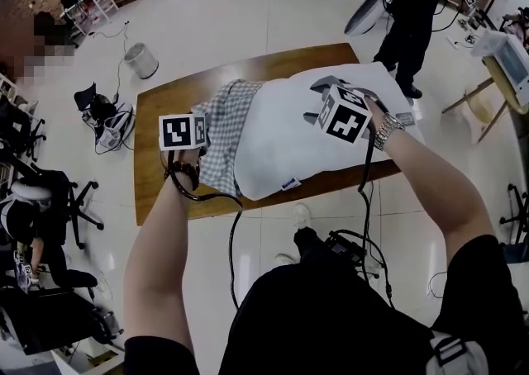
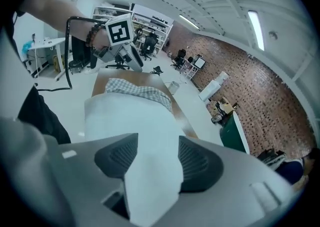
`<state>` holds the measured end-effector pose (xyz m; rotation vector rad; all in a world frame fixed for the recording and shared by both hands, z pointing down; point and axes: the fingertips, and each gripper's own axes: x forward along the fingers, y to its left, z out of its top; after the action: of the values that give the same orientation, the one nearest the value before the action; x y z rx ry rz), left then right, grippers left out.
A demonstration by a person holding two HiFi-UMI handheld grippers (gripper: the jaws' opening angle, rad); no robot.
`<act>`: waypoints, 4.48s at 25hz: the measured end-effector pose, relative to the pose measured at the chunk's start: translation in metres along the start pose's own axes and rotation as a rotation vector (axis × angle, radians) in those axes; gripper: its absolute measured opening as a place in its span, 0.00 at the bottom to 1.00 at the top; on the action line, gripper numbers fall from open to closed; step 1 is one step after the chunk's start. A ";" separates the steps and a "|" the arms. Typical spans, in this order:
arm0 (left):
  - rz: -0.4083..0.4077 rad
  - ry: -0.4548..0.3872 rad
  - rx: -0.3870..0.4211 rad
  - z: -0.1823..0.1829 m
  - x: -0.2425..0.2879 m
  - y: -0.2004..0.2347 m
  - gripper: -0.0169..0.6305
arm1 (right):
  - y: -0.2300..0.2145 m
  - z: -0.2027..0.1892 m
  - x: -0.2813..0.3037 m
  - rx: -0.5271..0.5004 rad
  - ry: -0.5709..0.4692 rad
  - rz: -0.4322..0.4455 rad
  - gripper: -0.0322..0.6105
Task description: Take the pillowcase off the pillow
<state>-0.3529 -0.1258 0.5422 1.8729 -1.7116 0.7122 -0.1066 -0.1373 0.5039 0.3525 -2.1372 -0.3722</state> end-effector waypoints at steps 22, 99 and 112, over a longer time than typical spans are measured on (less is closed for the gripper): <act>-0.262 0.315 -0.013 0.114 0.218 0.008 0.37 | -0.147 -0.004 0.147 0.112 0.071 0.360 0.43; -0.190 -0.581 0.382 -0.032 -0.262 -0.217 0.03 | 0.157 0.105 -0.192 0.348 -0.661 -0.342 0.05; -0.121 -0.619 0.407 -0.049 -0.290 -0.298 0.03 | 0.191 0.061 -0.246 0.332 -0.750 -0.323 0.05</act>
<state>-0.0793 0.1447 0.3779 2.6679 -1.8791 0.4822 -0.0441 0.1397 0.3619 0.8615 -2.8934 -0.3664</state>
